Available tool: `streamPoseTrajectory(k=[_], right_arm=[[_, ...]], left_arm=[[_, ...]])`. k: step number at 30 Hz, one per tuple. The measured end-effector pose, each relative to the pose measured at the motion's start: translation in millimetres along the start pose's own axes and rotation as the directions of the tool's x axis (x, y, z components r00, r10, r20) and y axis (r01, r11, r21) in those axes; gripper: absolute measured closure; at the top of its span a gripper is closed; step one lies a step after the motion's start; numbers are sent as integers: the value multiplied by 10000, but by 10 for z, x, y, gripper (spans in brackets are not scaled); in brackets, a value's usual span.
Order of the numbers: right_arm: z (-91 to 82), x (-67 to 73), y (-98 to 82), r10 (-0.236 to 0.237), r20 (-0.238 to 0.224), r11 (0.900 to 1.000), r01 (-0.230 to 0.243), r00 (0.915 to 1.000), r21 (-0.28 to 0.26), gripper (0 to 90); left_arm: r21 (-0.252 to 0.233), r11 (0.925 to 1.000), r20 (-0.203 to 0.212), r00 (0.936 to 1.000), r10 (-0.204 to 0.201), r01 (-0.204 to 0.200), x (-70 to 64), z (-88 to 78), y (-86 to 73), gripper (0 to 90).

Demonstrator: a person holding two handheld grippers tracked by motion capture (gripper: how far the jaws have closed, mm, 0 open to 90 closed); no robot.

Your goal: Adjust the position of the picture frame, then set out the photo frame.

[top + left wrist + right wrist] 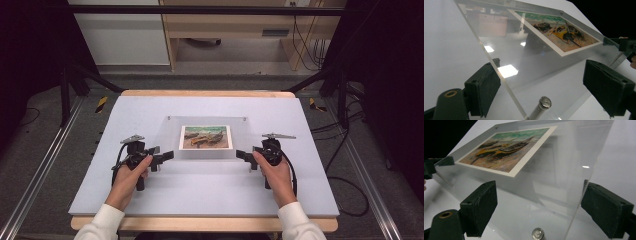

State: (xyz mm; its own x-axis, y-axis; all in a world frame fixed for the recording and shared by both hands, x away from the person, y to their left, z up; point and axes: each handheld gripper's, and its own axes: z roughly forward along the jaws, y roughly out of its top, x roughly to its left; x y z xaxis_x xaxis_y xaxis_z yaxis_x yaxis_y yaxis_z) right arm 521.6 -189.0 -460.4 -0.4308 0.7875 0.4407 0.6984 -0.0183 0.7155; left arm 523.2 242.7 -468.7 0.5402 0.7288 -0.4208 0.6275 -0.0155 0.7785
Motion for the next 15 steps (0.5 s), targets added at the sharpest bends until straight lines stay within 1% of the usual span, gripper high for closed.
streamPoseTrajectory(k=[2,3,5,9,13,15], right_arm=[[2,0,9,-20,65,10000,19,10000,27,148],[1,0,9,-31,78,10000,30,10000,26,150],[-1,4,9,-9,91,10000,9,10000,42,152],[-8,-6,11,-87,41,9999,86,10000,52,161],[-20,1,8,-123,23,9999,123,9999,94,162],[-29,5,5,-273,40,9996,273,9996,57,162]], left_arm=[[66,10000,6,10000,-3,3,7,-7,7,155],[76,9999,20,10000,-82,82,10,-10,12,161],[85,9999,-6,10000,-68,68,8,-8,18,163],[109,9999,-6,10000,-90,90,21,-20,22,183],[159,9999,-37,10000,-8,9,12,-35,23,196],[126,9999,-74,10000,30,-29,2,-49,23,207]])
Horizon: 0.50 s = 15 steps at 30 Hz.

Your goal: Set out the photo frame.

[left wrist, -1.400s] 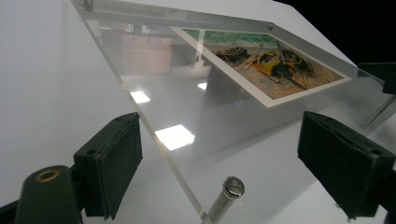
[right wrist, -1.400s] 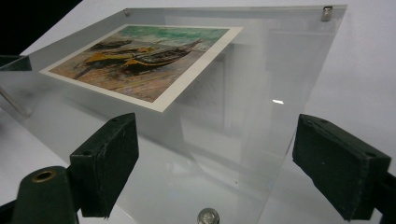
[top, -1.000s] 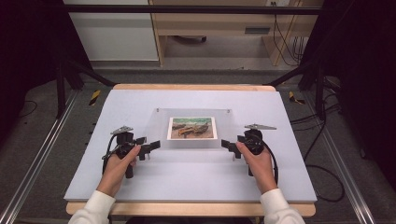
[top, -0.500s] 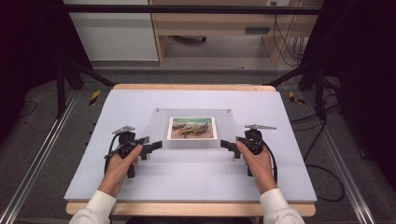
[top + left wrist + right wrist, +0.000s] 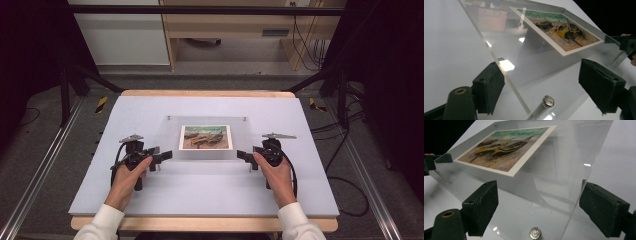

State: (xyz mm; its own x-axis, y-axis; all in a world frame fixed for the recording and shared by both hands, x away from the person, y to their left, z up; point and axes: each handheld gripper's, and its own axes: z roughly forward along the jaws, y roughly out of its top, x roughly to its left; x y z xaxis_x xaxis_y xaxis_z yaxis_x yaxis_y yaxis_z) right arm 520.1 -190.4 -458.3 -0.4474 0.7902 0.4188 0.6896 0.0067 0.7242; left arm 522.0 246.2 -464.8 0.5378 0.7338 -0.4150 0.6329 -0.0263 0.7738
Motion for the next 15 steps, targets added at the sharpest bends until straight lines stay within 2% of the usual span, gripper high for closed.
streamPoseTrajectory(k=[4,15], right_arm=[[-20,23,-5,-234,69,9997,234,9997,-22,163],[-157,102,-73,-845,285,9960,853,9960,-259,245]], left_arm=[[-17,10000,-70,9999,95,-96,-24,-27,-6,223],[-171,9992,-383,9987,344,-350,-126,-159,-67,304]])
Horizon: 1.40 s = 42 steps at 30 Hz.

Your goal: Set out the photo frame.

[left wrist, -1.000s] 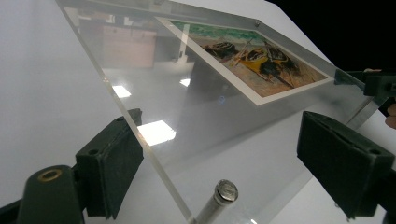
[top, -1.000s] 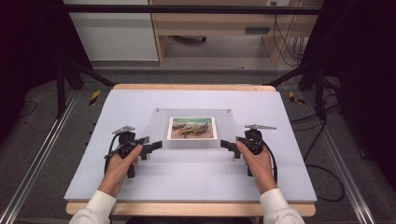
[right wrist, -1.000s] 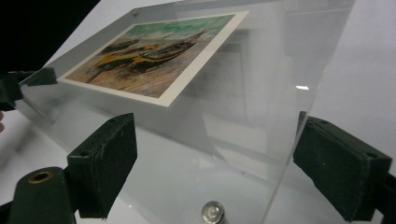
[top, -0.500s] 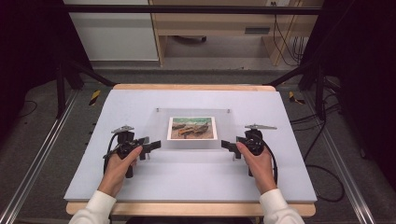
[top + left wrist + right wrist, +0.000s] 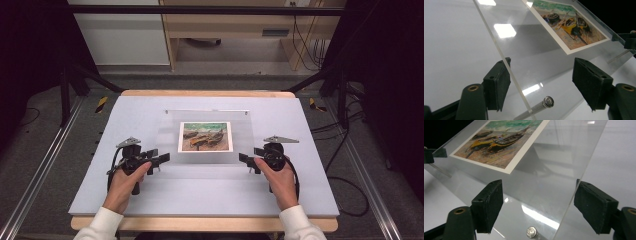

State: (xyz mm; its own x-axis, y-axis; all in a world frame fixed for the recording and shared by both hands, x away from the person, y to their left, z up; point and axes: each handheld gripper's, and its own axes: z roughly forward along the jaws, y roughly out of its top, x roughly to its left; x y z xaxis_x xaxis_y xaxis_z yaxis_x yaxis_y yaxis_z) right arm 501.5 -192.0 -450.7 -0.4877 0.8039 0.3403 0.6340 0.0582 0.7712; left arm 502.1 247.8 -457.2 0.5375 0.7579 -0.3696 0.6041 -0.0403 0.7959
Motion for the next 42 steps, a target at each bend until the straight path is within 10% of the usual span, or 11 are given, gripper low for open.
streamPoseTrajectory(k=[42], right_arm=[[-257,144,-184,-703,373,9967,717,9968,-383,412]], left_arm=[[-178,9970,-314,9967,746,-752,-134,-179,-120,391]])
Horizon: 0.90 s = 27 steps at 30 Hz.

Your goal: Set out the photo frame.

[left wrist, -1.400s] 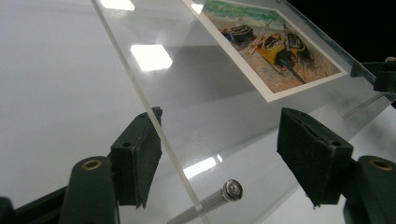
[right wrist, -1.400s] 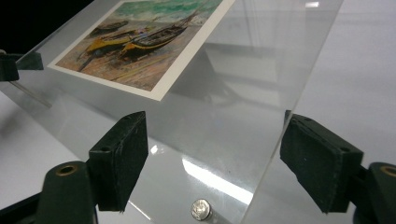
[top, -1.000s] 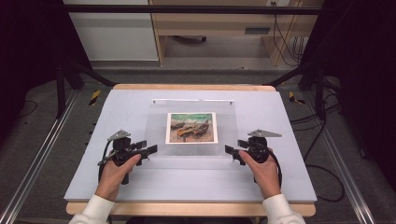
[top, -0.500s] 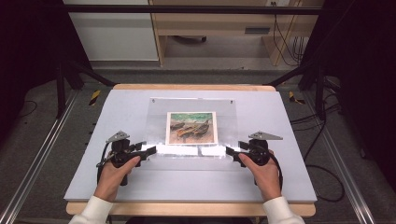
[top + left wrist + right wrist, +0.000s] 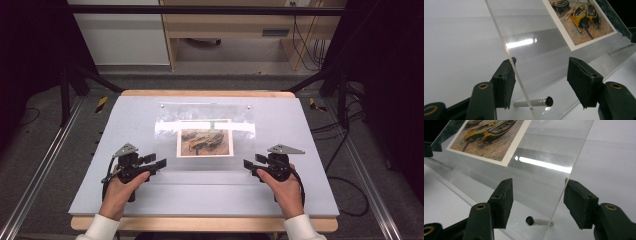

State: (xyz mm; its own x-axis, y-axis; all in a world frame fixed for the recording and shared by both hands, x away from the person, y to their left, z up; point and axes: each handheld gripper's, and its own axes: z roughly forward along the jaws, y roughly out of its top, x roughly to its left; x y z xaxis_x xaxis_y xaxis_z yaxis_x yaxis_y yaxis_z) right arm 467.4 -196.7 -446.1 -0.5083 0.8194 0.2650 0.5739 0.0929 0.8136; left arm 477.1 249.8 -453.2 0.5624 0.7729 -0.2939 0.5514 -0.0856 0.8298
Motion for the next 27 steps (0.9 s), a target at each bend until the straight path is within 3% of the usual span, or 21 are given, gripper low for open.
streamPoseTrajectory(k=[9,19,27], right_arm=[[-12,0,-14,61,-25,10000,-61,10000,-25,427],[-51,23,-40,-16,48,10000,16,10000,-32,461],[-81,17,-59,33,-23,10000,-33,10000,-44,494]], left_arm=[[-89,9998,19,9998,-185,185,2,-14,-22,408],[29,10000,-50,10000,64,-64,-26,-50,-37,420],[7,10000,21,10000,-19,19,-24,-72,-50,442]])
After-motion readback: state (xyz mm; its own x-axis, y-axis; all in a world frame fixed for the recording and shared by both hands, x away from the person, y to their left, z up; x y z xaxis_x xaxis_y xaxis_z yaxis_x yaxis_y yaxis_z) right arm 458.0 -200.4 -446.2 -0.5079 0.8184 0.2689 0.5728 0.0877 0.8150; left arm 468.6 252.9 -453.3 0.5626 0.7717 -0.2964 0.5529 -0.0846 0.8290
